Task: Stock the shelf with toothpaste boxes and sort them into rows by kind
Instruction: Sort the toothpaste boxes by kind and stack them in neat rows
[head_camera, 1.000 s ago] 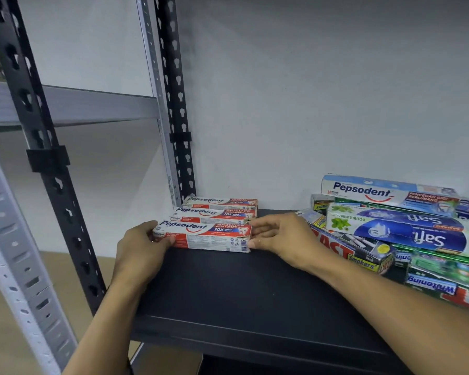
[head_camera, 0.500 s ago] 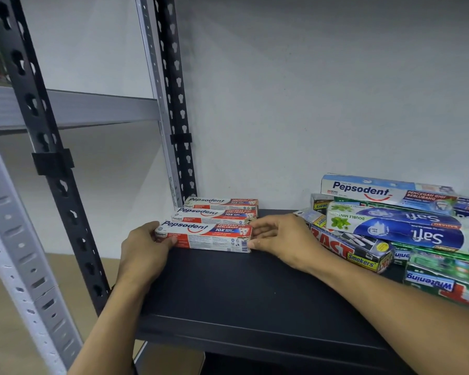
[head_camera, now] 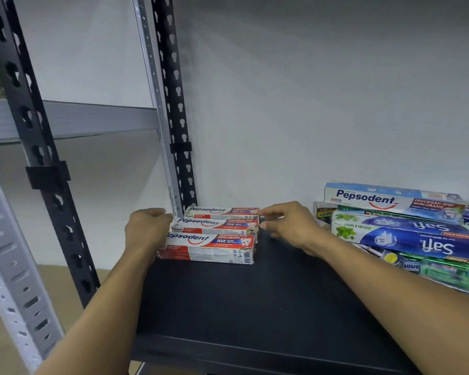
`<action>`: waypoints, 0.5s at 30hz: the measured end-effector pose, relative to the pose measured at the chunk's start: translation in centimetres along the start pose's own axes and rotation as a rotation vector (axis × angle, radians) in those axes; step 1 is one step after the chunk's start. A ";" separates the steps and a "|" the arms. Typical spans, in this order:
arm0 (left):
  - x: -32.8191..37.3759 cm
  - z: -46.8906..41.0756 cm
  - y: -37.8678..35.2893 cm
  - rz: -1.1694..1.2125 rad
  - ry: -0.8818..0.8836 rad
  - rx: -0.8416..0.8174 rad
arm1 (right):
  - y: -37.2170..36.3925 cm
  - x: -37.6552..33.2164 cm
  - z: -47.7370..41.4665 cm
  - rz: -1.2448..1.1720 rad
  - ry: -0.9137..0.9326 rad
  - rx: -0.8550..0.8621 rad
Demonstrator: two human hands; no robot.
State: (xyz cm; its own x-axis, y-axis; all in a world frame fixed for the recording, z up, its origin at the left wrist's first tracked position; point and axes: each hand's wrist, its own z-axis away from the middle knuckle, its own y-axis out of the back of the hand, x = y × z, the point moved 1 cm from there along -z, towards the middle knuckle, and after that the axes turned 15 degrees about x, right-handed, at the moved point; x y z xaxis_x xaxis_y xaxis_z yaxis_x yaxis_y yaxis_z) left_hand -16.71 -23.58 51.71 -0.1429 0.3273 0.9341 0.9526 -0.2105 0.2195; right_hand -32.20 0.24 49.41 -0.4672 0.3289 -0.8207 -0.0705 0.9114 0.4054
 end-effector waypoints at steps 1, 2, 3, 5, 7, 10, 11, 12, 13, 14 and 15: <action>0.1 0.0 -0.2 -0.024 0.008 -0.037 | -0.3 0.3 0.0 -0.025 -0.006 -0.027; 0.0 0.0 -0.4 -0.056 0.015 -0.077 | -0.5 0.7 0.1 -0.034 0.001 -0.039; -0.2 -0.1 -0.7 -0.082 0.022 -0.108 | -0.6 1.0 0.2 -0.032 0.014 -0.043; -0.8 0.0 -0.8 -0.093 0.029 -0.136 | -0.7 1.3 0.3 -0.021 0.044 -0.032; -1.1 0.1 -1.0 -0.066 0.027 -0.124 | -0.9 1.5 0.5 -0.006 0.080 -0.006; -1.3 0.2 -1.1 -0.060 0.021 -0.108 | -1.4 1.5 0.7 0.007 0.105 0.025; -1.3 0.2 -1.2 -0.058 0.016 -0.104 | -1.5 1.6 0.6 0.007 0.106 0.037; -1.3 0.2 -1.2 -0.055 0.017 -0.110 | -1.6 1.7 0.6 0.008 0.106 0.045; -1.3 0.1 -1.2 -0.053 0.016 -0.113 | -1.7 1.7 0.6 0.010 0.107 0.049; -1.4 0.1 -1.2 -0.058 0.018 -0.124 | -1.7 1.6 0.6 0.012 0.109 0.050; -1.5 0.1 -1.2 -0.058 0.016 -0.125 | -1.7 1.7 0.6 0.013 0.110 0.050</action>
State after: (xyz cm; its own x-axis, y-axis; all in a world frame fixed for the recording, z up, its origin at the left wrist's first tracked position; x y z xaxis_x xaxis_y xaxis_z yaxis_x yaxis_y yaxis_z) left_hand -17.66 -23.74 50.06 -0.2019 0.3276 0.9230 0.9019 -0.3051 0.3056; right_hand -32.29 -0.64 47.09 -0.5618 0.3138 -0.7655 -0.0217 0.9194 0.3928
